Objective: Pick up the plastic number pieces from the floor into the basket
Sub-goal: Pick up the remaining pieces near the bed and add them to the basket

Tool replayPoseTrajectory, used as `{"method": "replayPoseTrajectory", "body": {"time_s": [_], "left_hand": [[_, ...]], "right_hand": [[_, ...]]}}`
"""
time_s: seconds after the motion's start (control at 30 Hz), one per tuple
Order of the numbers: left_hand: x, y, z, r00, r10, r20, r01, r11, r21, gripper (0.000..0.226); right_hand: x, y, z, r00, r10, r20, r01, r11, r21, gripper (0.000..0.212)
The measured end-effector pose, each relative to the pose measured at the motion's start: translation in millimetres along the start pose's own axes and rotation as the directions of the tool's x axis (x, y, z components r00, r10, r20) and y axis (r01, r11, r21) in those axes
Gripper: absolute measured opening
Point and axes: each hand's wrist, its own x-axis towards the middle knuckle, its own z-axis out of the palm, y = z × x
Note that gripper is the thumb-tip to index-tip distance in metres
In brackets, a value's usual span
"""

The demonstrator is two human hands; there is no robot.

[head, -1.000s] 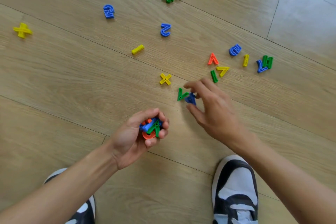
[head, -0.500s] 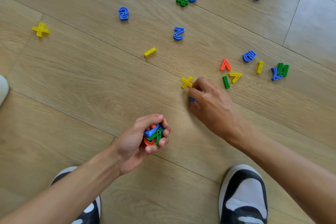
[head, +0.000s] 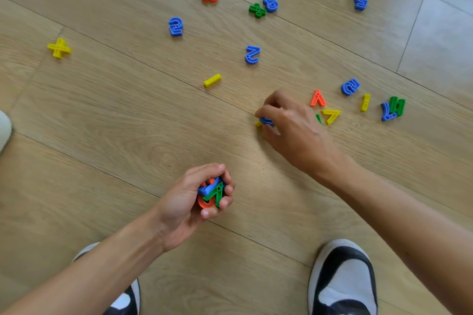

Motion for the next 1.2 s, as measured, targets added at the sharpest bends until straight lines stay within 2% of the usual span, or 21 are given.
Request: {"method": "replayPoseTrajectory", "body": {"time_s": [0.17,0.47,0.53,0.6,0.7,0.77,0.8,0.9,1.0,1.1,1.2], "left_hand": [[-2,-1,-3,1.000,0.009,-0.027,-0.009,1.000,-0.013,0.017],[0,1,-5,0.999,-0.012,-0.049,0.013,1.000,0.025,0.018],[1,1,-6,0.998,-0.016,-0.063,0.018,0.999,0.030,0.018],[2,3,-5,0.997,-0.017,-0.077,0.019,1.000,0.024,0.019],[5,7,0,0.996,-0.024,-0.082,0.021,0.999,-0.035,0.021],[5,13,5,0.998,-0.014,-0.060,0.008,0.995,-0.103,0.025],[5,18,7,0.999,0.008,-0.048,-0.015,0.990,-0.137,0.027],[-5,36,12,0.991,0.127,0.033,-0.114,0.957,-0.267,0.028],[-25,56,13,0.970,0.241,0.020,-0.224,0.924,-0.310,0.032],[-54,78,6,0.931,0.335,-0.144,-0.364,0.878,-0.310,0.030],[-87,105,-17,0.848,0.426,-0.315,-0.517,0.794,-0.319,0.040]], "right_hand": [[-6,-1,4,0.998,-0.042,-0.050,0.040,0.999,-0.037,0.017],[-6,-2,16,0.998,-0.048,-0.040,0.045,0.997,-0.065,0.011],[-6,-2,15,0.999,-0.031,-0.041,0.032,0.999,0.004,0.012],[-6,-5,7,0.998,0.035,-0.057,-0.026,0.986,0.166,0.013],[-9,-29,-13,0.990,0.097,-0.103,-0.043,0.902,0.430,0.013],[-13,-57,-29,0.995,-0.003,-0.101,0.057,0.837,0.544,0.015],[-14,-71,-35,0.993,-0.079,-0.084,0.112,0.829,0.548,0.017],[-11,-105,-50,0.969,-0.247,-0.006,0.229,0.886,0.402,0.026],[7,-129,-60,0.924,-0.381,0.000,0.370,0.898,0.238,0.027],[34,-161,-67,0.820,-0.572,-0.019,0.566,0.806,0.174,0.027],[64,-203,-74,0.740,-0.673,0.003,0.656,0.722,0.219,0.032]]}}
